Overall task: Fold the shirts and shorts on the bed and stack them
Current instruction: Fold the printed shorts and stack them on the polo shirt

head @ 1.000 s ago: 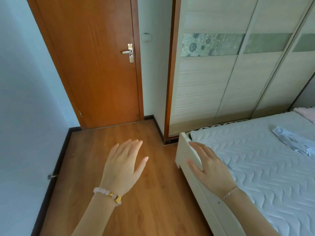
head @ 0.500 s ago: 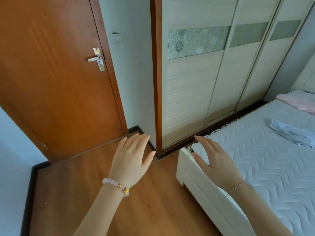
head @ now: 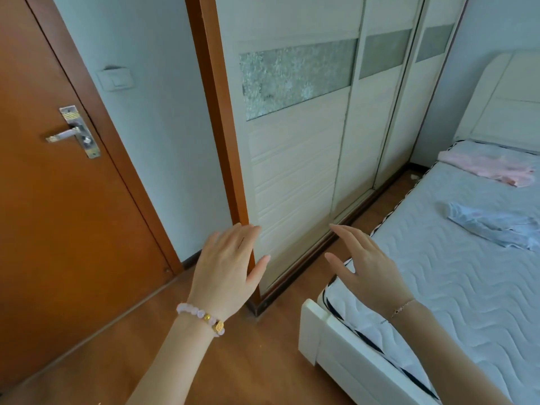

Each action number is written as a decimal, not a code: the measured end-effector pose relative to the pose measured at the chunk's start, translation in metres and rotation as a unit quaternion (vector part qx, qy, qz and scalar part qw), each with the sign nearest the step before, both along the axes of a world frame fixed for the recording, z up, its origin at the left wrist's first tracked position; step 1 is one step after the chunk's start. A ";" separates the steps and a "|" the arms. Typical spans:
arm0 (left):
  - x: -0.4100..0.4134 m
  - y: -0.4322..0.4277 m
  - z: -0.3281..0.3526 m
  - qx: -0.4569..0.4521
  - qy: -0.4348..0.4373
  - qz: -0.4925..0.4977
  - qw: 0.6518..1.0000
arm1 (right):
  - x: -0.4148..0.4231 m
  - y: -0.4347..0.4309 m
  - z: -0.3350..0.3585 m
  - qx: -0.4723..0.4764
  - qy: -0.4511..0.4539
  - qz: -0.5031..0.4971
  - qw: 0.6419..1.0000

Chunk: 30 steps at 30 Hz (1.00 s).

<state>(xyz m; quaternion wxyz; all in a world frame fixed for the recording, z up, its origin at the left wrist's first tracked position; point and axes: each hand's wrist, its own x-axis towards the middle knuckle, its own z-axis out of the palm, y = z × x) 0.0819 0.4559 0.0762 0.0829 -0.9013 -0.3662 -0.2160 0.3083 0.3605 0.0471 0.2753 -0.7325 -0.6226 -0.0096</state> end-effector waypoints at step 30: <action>0.367 0.439 -0.035 -0.066 0.002 -0.307 0.949 | 0.234 0.340 -0.009 -0.011 0.013 -0.325 0.946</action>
